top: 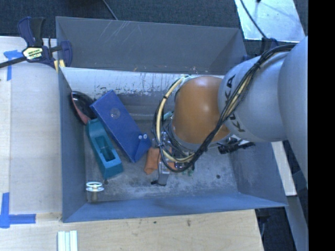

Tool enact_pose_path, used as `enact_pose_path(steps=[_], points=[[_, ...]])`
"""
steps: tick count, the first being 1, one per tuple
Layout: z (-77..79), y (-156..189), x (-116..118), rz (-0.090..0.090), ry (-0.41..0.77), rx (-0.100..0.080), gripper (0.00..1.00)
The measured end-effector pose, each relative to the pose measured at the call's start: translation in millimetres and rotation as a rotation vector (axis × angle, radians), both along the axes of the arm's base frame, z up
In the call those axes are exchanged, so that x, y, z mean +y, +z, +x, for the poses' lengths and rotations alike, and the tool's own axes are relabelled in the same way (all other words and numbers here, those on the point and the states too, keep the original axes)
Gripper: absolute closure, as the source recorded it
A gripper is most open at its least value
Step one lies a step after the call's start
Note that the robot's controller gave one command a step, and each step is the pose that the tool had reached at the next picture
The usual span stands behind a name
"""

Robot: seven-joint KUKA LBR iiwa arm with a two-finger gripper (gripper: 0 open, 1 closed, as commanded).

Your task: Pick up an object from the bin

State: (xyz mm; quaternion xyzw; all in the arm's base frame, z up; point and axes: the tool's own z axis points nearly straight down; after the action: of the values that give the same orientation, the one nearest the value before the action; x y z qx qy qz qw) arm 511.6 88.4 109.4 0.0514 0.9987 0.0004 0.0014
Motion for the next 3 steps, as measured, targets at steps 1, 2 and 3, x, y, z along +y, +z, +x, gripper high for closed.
enact_pose_path(steps=[1, 2, 3], points=[[32.7, -34.9, -19.4, -0.002, 0.033, -0.001, 0.0], [31.0, -39.5, -40.2, 0.0, -0.047, 0.001, 0.0], [32.5, -36.4, -29.4, -0.002, 0.008, -0.004, 0.0]])
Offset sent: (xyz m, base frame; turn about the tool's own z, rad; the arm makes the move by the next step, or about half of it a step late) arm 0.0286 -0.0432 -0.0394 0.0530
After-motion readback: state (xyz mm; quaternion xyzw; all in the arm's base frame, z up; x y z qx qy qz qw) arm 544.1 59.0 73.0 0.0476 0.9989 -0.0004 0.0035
